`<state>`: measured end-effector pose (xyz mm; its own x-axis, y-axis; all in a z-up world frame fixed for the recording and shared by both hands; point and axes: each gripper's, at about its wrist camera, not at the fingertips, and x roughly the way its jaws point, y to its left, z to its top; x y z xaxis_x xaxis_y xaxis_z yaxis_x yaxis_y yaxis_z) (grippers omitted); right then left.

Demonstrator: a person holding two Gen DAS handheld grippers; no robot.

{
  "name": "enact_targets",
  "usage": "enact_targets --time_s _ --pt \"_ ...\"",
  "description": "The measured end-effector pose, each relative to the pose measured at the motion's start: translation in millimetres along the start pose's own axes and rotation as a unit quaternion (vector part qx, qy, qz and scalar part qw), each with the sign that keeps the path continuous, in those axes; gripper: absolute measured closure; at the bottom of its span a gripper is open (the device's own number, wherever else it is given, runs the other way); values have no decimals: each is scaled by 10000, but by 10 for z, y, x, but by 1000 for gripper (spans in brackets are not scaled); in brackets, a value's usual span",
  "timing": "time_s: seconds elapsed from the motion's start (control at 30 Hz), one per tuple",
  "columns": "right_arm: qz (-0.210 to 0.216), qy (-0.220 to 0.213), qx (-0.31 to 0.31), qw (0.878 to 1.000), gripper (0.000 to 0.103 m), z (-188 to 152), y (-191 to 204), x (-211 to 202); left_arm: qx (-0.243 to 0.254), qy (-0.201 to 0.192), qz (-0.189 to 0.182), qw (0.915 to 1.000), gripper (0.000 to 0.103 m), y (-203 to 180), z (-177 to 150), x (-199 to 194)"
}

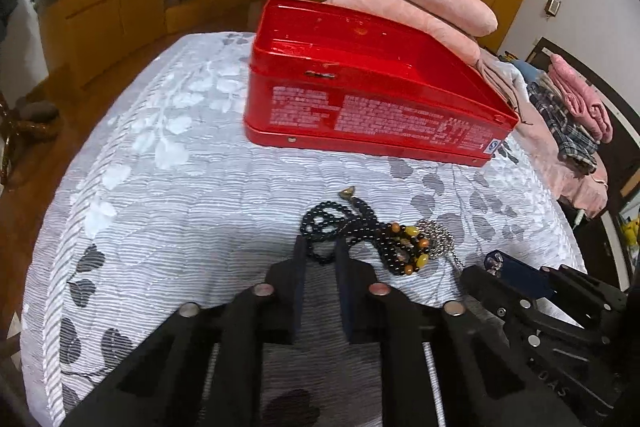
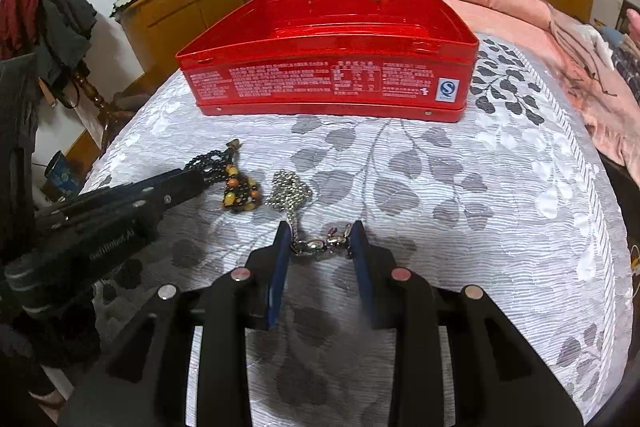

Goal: Organize jewelry
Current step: 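Close the left tool on the black bead strand while the right tool holds the silver chain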

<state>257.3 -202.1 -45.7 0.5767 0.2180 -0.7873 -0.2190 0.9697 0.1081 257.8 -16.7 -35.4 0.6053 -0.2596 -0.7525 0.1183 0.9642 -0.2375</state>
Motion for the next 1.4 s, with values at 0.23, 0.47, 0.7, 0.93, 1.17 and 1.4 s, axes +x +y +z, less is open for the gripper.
enact_targets --time_s 0.23,0.47,0.7,0.93,1.17,1.4 --pt "-21 39 -156 9999 71 24 74 47 104 4 -144 9998 76 -21 16 -9" --pt "-31 90 -310 9995 71 114 129 160 276 36 -136 9995 56 -105 78 64" --pt "85 68 -292 9995 79 121 116 188 -13 -9 -141 9999 84 1 99 72" --pt "-183 102 -200 9996 79 67 -21 89 -74 -99 -32 9999 85 119 65 -39" --pt "-90 -37 -319 9994 73 106 25 22 -78 -122 -3 9999 79 144 76 -66" --pt "-34 83 -560 9984 65 189 163 176 -82 -67 14 9999 66 173 104 -8"
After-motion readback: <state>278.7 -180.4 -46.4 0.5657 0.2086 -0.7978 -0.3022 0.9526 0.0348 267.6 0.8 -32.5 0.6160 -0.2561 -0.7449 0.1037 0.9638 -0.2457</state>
